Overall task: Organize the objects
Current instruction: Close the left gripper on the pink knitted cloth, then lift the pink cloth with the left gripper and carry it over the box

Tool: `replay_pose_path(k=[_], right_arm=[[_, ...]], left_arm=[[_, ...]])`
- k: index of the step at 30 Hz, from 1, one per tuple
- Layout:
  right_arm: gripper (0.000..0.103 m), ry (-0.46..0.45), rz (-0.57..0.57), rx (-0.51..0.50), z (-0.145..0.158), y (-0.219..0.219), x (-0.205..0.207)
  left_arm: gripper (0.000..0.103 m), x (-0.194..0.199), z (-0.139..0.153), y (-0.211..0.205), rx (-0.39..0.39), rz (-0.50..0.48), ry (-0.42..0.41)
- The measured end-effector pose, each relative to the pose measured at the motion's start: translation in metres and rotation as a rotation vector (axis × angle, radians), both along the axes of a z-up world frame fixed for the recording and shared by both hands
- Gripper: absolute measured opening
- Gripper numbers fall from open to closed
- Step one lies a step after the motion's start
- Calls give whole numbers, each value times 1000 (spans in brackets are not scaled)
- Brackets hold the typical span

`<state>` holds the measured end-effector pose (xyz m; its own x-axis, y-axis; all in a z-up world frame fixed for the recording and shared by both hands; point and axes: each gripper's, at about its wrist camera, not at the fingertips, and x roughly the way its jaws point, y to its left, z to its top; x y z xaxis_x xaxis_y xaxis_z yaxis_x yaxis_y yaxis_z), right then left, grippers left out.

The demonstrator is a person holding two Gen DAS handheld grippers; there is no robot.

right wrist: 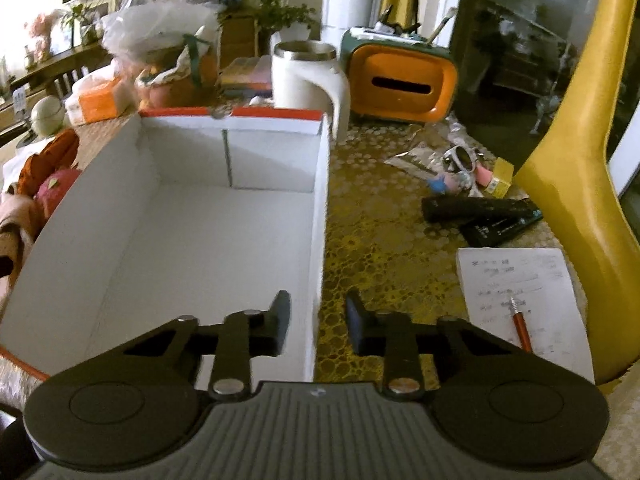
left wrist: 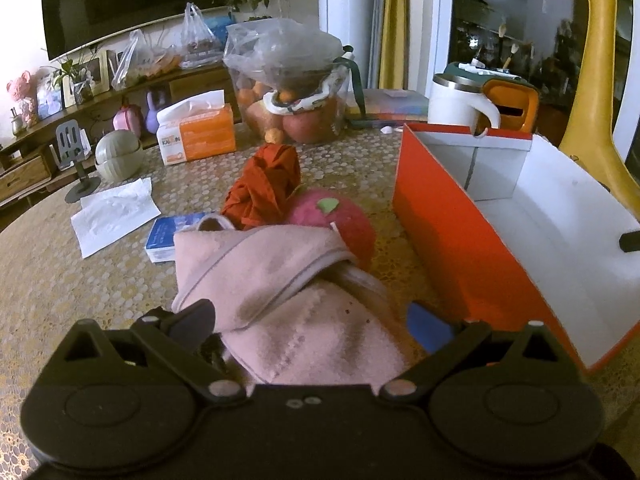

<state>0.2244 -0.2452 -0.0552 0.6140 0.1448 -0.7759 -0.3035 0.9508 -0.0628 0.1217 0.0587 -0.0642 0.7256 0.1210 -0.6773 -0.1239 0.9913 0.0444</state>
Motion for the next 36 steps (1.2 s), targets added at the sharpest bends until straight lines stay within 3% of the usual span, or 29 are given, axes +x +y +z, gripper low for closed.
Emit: replay_pose_path(k=[3, 5, 7, 9, 11, 13, 16, 18, 25, 36], right_arm=[[11, 1, 19, -16, -2, 4, -2], [9, -12, 27, -40, -2, 6, -4], [8, -10, 26, -38, -3, 4, -3], [7, -6, 27, -38, -3, 3, -2], [7, -5, 31, -41, -3, 3, -2], [7, -8, 35, -46, -2, 4, -3], [7, -8, 35, -46, -2, 5, -3], [7, -6, 33, -45, -2, 5, -3], [6, -5, 29, -35, -1, 3, -4], [6, -1, 20, -8, 0, 0, -5]], left_arm=[[101, 4, -7, -3, 15, -6, 15], [94, 7, -13, -4, 30, -1, 36], [80, 7, -16, -4, 43, 3, 47], [74, 5, -16, -3, 43, 8, 47], [64, 3, -13, -1, 30, 11, 38], [41, 2, -9, 1, 20, 9, 36], [18, 0, -6, 3, 10, -2, 46], [7, 0, -2, 6, -21, -17, 47], [4, -5, 33, 17, -81, -40, 9], [3, -7, 110, 30, -147, -75, -106]])
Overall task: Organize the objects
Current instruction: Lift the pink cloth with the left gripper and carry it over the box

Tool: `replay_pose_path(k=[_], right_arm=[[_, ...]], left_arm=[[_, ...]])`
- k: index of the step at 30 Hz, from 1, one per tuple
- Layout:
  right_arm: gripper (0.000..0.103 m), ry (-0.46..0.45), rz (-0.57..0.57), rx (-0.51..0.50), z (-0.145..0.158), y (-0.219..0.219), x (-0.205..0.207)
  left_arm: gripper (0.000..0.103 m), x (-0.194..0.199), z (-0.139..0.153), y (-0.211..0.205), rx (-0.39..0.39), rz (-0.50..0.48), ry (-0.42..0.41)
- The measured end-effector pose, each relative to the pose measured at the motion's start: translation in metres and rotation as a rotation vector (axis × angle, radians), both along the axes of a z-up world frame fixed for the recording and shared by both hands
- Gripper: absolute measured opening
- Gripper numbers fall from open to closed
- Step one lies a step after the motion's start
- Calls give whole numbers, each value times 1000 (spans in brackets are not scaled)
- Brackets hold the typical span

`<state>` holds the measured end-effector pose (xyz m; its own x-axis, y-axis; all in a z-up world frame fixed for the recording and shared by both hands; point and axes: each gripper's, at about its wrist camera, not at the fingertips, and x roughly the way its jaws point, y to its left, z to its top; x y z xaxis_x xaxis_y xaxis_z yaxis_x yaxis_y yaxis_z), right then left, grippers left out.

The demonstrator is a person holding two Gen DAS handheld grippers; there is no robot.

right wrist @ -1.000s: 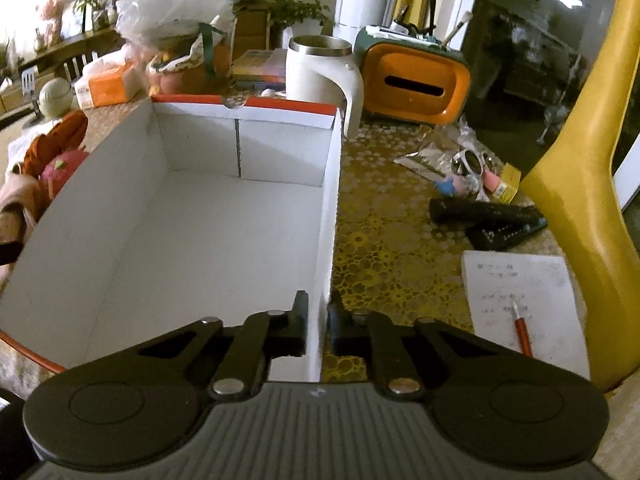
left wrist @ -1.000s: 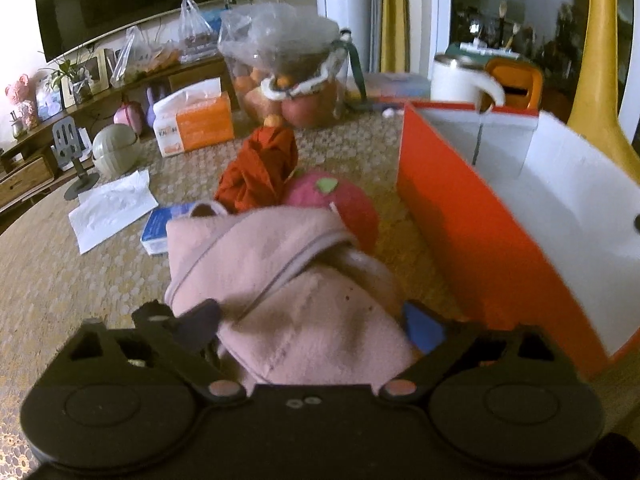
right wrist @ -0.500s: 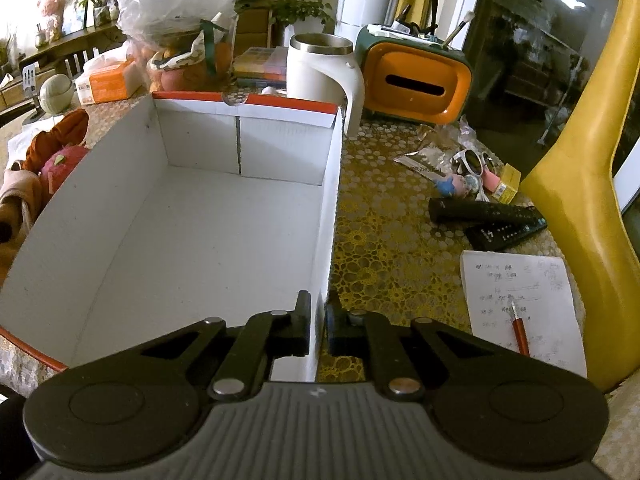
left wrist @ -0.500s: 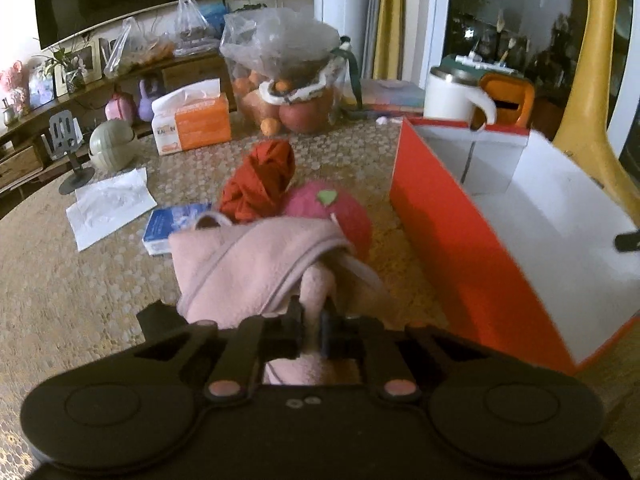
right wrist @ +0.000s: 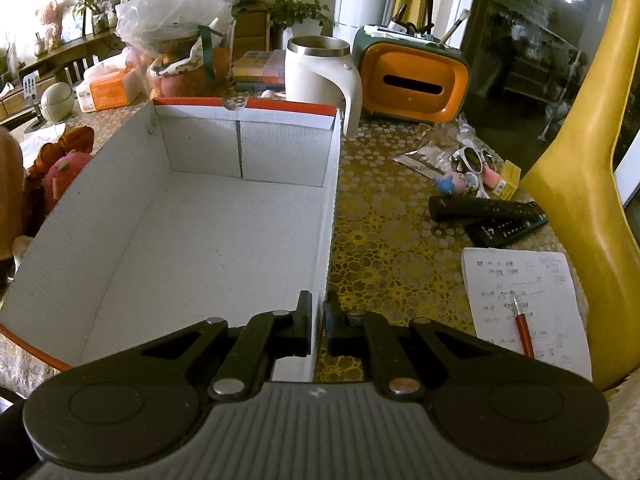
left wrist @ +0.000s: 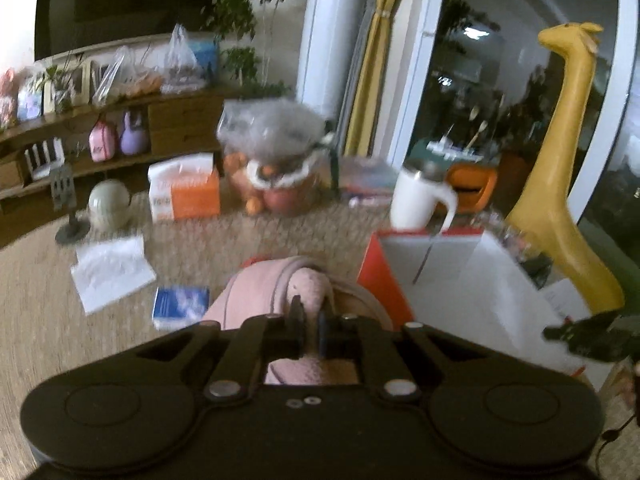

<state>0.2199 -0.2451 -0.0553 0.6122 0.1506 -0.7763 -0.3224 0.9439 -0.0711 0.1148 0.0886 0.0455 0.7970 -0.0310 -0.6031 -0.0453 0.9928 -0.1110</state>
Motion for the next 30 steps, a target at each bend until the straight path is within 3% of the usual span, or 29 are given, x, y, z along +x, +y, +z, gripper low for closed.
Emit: replay_pose_path(k=[8, 21, 26, 30], right_arm=[[6, 12, 1, 17, 0, -2, -1], [6, 24, -1, 29, 1, -3, 2], [6, 24, 2, 32, 1, -4, 2], [6, 29, 4, 38, 1, -4, 3]], left_arm=[[3, 15, 53, -19, -26, -90, -92], [3, 63, 81, -103, -103, -302, -181], [4, 83, 75, -133, -135, -369, -181], [4, 108, 49, -154, -117, -385, -143]])
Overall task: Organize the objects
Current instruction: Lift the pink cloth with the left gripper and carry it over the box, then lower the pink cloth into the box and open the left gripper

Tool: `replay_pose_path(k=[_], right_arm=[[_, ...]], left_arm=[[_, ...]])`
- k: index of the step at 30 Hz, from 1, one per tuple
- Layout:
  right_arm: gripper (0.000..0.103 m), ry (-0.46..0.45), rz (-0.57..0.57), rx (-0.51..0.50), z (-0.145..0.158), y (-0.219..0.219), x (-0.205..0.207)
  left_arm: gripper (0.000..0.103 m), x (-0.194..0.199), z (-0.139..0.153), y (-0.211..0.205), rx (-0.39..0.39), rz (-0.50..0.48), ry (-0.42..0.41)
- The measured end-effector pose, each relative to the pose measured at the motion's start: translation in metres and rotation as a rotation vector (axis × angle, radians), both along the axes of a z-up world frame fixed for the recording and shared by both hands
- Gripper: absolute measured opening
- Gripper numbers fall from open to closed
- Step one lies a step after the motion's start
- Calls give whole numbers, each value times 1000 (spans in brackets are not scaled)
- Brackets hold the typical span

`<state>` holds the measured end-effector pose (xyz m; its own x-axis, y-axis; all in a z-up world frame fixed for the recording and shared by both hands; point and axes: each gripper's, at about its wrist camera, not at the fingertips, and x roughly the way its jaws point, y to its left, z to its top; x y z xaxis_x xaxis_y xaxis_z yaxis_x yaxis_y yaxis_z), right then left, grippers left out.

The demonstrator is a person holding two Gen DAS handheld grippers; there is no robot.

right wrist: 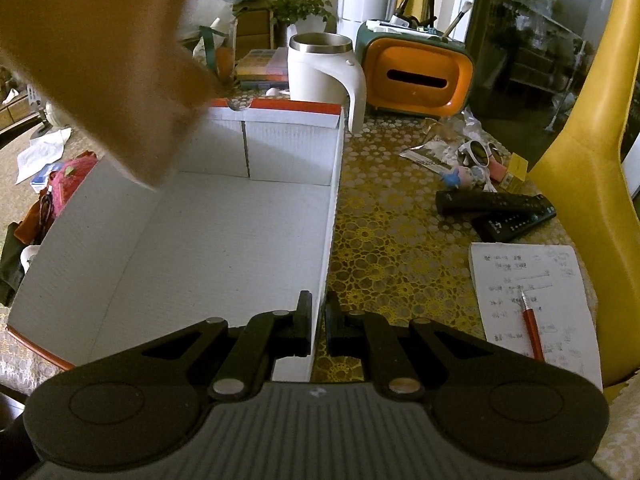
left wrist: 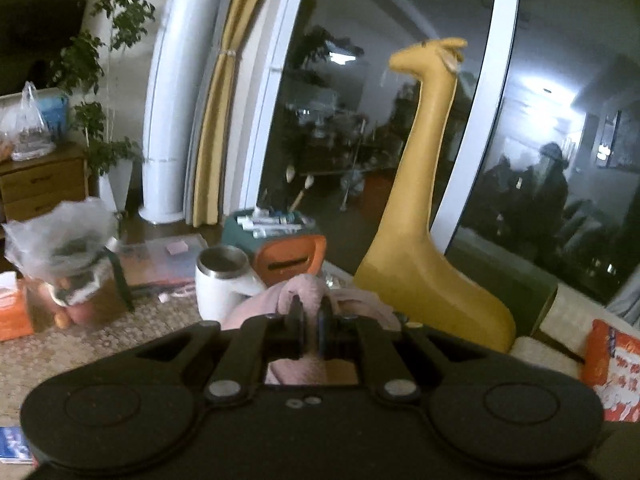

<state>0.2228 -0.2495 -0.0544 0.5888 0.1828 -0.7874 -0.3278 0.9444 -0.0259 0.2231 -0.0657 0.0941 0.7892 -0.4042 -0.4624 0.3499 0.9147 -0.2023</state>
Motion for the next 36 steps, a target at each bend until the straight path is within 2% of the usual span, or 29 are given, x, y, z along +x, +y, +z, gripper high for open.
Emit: replay_pose_path(k=[3, 12, 16, 23, 32, 36], right_arm=[[6, 7, -1, 11, 0, -2, 1], [6, 22, 10, 26, 1, -5, 3], [6, 23, 18, 27, 1, -6, 2], [6, 28, 22, 25, 1, -5, 3], [6, 33, 24, 20, 1, -3, 3], [6, 34, 24, 19, 1, -2, 3]], left_arm=[[4, 23, -26, -10, 15, 0, 39], [4, 57, -89, -21, 86, 40, 153], [4, 70, -119, -21, 104, 65, 242], [4, 85, -162, -31, 192, 67, 381], [5, 90, -181, -31, 210, 61, 488], [14, 89, -184, -27, 205, 67, 516]])
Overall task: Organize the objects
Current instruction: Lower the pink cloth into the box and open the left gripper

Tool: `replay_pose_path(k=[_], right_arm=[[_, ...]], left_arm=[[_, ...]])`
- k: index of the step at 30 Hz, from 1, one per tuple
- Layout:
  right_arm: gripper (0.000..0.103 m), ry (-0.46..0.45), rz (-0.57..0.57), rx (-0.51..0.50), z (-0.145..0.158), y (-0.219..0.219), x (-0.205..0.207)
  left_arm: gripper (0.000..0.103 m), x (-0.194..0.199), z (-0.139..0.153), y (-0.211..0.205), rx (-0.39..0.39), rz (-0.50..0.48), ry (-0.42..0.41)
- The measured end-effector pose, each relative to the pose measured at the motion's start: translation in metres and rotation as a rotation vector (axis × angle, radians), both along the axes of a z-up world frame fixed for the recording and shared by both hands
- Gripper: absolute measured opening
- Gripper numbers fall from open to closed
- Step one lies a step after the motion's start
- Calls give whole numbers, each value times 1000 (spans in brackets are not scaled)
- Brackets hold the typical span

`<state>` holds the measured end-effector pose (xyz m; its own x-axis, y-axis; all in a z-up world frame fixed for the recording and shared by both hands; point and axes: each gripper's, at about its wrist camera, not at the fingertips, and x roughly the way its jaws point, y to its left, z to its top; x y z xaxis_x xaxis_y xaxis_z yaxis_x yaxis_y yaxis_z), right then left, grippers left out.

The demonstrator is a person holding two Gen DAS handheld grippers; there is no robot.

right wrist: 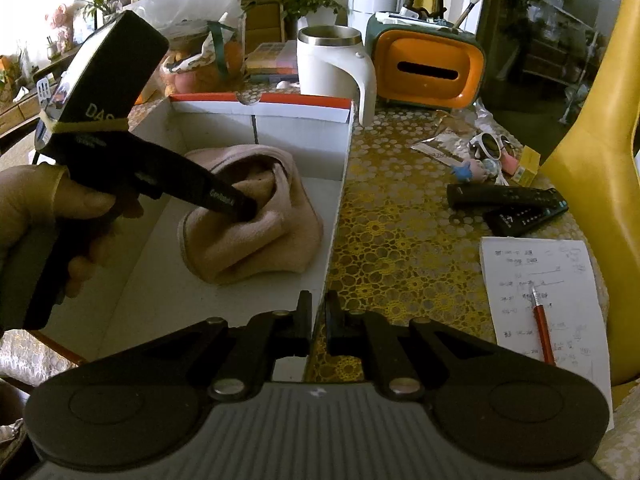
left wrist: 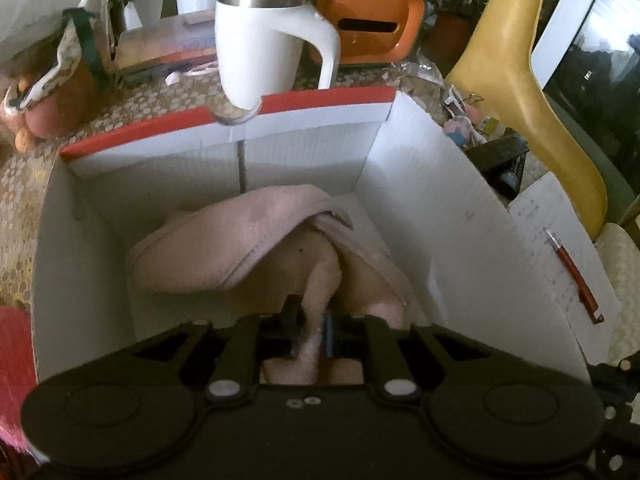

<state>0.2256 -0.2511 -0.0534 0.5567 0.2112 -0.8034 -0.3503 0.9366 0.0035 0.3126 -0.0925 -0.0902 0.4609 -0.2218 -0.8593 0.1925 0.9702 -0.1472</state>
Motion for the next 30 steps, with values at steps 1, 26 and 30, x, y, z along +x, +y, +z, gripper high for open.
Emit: replay_pose_path(k=[1, 26, 30], right_arm=[[6, 1, -1, -1, 0, 0, 0], [6, -17, 6, -49, 2, 8, -3], [6, -14, 2, -51, 3, 9, -3]], left_arm=[[15, 1, 0, 0, 0, 2, 7], [57, -66, 81, 50, -35, 13, -174], [65, -77, 94, 67, -31, 36, -216]])
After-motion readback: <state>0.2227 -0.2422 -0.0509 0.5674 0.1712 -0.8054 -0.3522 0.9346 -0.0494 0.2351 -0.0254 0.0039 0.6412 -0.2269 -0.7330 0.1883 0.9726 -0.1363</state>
